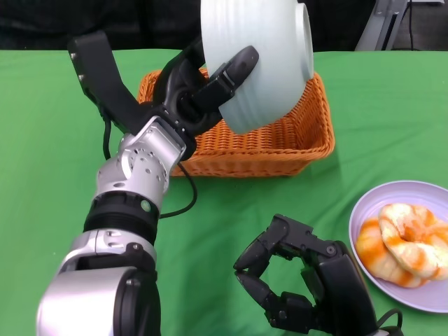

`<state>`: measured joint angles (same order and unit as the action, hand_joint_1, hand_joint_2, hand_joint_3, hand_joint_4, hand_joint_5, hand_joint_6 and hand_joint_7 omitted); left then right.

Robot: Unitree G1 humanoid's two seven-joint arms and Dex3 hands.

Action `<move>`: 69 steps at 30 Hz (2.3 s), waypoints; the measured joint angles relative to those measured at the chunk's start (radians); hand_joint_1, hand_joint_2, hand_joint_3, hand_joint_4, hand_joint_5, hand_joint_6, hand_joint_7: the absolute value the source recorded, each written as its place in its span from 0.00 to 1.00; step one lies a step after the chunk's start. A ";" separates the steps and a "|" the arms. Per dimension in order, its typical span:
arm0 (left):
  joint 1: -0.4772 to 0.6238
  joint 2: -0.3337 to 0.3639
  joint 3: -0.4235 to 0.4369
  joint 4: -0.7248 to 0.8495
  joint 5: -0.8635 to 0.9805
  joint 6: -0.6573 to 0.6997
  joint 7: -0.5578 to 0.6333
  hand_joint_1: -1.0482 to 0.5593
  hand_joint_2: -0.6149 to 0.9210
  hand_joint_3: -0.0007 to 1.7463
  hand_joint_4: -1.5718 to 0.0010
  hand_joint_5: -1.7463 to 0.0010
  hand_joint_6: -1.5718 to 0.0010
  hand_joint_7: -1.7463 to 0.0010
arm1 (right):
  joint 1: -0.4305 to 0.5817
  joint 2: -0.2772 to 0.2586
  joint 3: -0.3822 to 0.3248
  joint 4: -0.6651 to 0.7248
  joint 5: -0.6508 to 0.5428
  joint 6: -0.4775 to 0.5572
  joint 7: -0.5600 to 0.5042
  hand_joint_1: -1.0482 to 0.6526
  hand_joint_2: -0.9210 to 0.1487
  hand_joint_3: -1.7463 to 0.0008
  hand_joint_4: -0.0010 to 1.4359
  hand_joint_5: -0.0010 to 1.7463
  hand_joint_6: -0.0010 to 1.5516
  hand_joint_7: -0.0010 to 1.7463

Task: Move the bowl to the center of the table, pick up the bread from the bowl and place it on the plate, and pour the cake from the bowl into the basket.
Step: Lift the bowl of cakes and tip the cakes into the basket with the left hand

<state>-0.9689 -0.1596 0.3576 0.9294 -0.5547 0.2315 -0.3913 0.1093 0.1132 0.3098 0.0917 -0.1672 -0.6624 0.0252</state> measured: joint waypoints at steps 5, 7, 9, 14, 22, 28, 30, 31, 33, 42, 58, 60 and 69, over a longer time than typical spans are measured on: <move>-0.004 0.009 0.037 0.000 -0.033 0.093 0.007 0.57 1.00 0.44 0.60 0.04 0.62 0.12 | 0.000 0.000 0.002 0.003 0.002 -0.001 0.000 0.39 0.27 0.65 0.52 0.88 0.45 0.73; -0.008 0.012 0.056 0.001 -0.050 0.129 0.018 0.57 1.00 0.44 0.63 0.02 0.64 0.11 | 0.000 0.000 0.002 0.003 0.002 -0.001 0.000 0.39 0.27 0.65 0.52 0.87 0.45 0.72; -0.019 0.017 0.079 0.006 -0.064 0.163 0.033 0.57 1.00 0.42 0.65 0.00 0.65 0.10 | 0.000 0.000 0.002 0.005 0.002 -0.001 0.000 0.39 0.27 0.65 0.53 0.87 0.45 0.72; -0.064 0.028 0.127 0.017 -0.111 0.235 0.078 0.56 1.00 0.37 0.65 0.00 0.67 0.08 | 0.000 0.000 0.003 0.005 0.002 -0.001 0.000 0.40 0.27 0.65 0.52 0.87 0.45 0.73; -0.092 0.028 0.171 0.039 -0.143 0.287 0.122 0.55 1.00 0.35 0.62 0.00 0.66 0.05 | 0.002 -0.003 0.006 -0.007 0.004 0.000 0.010 0.40 0.29 0.63 0.52 0.88 0.45 0.72; -0.094 0.029 0.181 0.039 -0.156 0.308 0.141 0.56 1.00 0.36 0.61 0.00 0.65 0.06 | 0.010 -0.004 0.016 -0.039 0.004 0.018 0.011 0.39 0.30 0.62 0.53 0.87 0.46 0.72; -0.094 0.029 0.185 0.039 -0.162 0.313 0.142 0.56 1.00 0.38 0.60 0.00 0.64 0.06 | 0.014 -0.004 0.018 -0.042 0.004 0.020 0.011 0.39 0.30 0.62 0.53 0.87 0.46 0.72; -0.094 0.029 0.187 0.039 -0.163 0.317 0.142 0.56 1.00 0.38 0.60 0.00 0.64 0.06 | 0.015 -0.004 0.019 -0.043 0.004 0.022 0.011 0.39 0.30 0.62 0.53 0.87 0.46 0.72; -0.094 0.029 0.193 0.040 -0.166 0.319 0.142 0.55 0.99 0.38 0.60 0.00 0.65 0.06 | 0.015 -0.004 0.019 -0.043 0.004 0.026 0.011 0.39 0.30 0.62 0.53 0.87 0.46 0.72; -0.094 0.029 0.193 0.044 -0.172 0.324 0.133 0.53 1.00 0.33 0.62 0.00 0.63 0.10 | 0.013 -0.004 0.018 -0.038 0.004 0.028 0.011 0.39 0.30 0.62 0.53 0.87 0.45 0.72; -0.049 0.070 -0.009 -0.266 -0.058 0.128 -0.113 0.54 0.89 0.53 0.54 0.09 0.50 0.23 | 0.010 -0.004 0.019 -0.030 -0.001 0.033 0.004 0.40 0.30 0.62 0.53 0.89 0.46 0.72; -0.023 0.094 -0.045 -0.309 -0.025 0.078 -0.165 0.55 0.85 0.59 0.52 0.08 0.47 0.24 | 0.010 -0.004 0.017 -0.031 -0.001 0.034 0.004 0.40 0.30 0.62 0.53 0.89 0.46 0.72; 0.086 0.215 -0.186 -0.460 0.157 -0.160 -0.260 0.59 0.80 0.64 0.52 0.05 0.52 0.17 | 0.004 -0.004 0.017 -0.028 0.002 0.034 0.005 0.40 0.31 0.62 0.53 0.91 0.46 0.72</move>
<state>-0.8830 0.0551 0.1717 0.4691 -0.3976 0.0719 -0.6518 0.1137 0.1096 0.3265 0.0634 -0.1653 -0.6281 0.0301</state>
